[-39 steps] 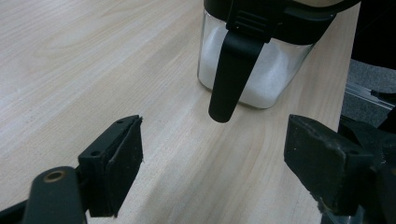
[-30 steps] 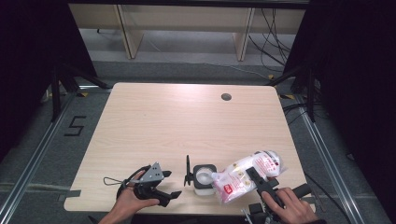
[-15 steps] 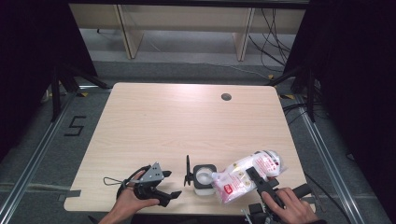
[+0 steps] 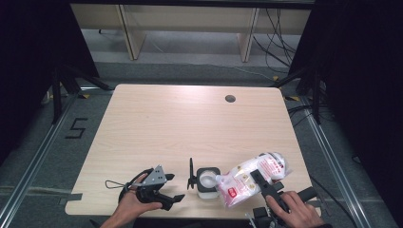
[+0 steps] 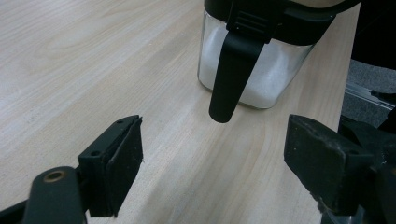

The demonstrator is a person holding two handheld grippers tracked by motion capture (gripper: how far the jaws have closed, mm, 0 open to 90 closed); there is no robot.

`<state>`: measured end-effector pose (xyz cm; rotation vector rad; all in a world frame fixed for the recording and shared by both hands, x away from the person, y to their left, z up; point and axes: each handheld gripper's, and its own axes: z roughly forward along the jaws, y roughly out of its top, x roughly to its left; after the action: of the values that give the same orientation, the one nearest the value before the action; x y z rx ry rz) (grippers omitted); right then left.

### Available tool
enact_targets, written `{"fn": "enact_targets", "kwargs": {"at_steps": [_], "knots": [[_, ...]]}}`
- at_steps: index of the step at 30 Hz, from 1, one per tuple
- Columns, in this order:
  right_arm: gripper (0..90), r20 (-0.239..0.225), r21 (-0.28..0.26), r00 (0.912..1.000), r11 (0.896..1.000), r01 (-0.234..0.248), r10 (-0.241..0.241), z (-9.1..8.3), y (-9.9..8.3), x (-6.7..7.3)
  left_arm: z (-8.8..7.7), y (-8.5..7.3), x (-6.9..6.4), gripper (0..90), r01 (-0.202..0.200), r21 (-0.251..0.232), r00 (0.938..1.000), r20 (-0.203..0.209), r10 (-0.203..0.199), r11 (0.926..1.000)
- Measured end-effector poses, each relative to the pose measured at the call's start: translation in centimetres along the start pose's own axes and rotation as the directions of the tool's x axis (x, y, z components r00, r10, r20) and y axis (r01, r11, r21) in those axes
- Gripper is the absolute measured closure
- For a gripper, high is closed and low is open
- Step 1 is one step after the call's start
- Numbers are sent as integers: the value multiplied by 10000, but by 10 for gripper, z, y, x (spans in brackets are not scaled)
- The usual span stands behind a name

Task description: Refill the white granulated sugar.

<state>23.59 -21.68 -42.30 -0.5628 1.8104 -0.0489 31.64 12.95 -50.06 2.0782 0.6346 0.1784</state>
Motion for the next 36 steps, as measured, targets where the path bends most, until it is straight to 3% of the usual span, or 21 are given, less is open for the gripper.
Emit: {"fn": "enact_targets", "kwargs": {"at_steps": [9,12,16,20,24,32,34,35,36], "knots": [[609,22,-34,9996,9996,293,-293,0,2,-1,0,0,0,192,-5,-10,10000,35,5,10000],[609,16,103,10000,9999,61,-61,-1,2,1,0,0,0,192,5,-23,10000,50,-4,10000],[609,82,107,9996,9996,268,-269,-1,3,0,0,0,0,192,1,-1,10000,7,-1,10000],[609,54,183,9998,9997,169,-170,-1,3,1,0,0,0,192,4,-15,10000,41,-4,10000],[610,43,100,9991,9991,420,-420,0,3,0,0,0,1,192,-105,-6,9999,55,105,9999],[610,114,-132,9999,9998,120,-119,0,1,-1,0,0,0,192,-2,-9,10000,57,2,10000],[610,60,-12,10000,10000,-45,45,-1,1,0,0,1,2,192,-337,-12,9994,74,337,9994],[610,54,22,10000,10000,-67,67,-1,1,0,0,0,0,192,-12,-13,10000,59,12,10000],[610,19,20,10000,10000,-8,8,-1,1,0,0,0,1,192,-12,-5,10000,58,12,10000]]}}
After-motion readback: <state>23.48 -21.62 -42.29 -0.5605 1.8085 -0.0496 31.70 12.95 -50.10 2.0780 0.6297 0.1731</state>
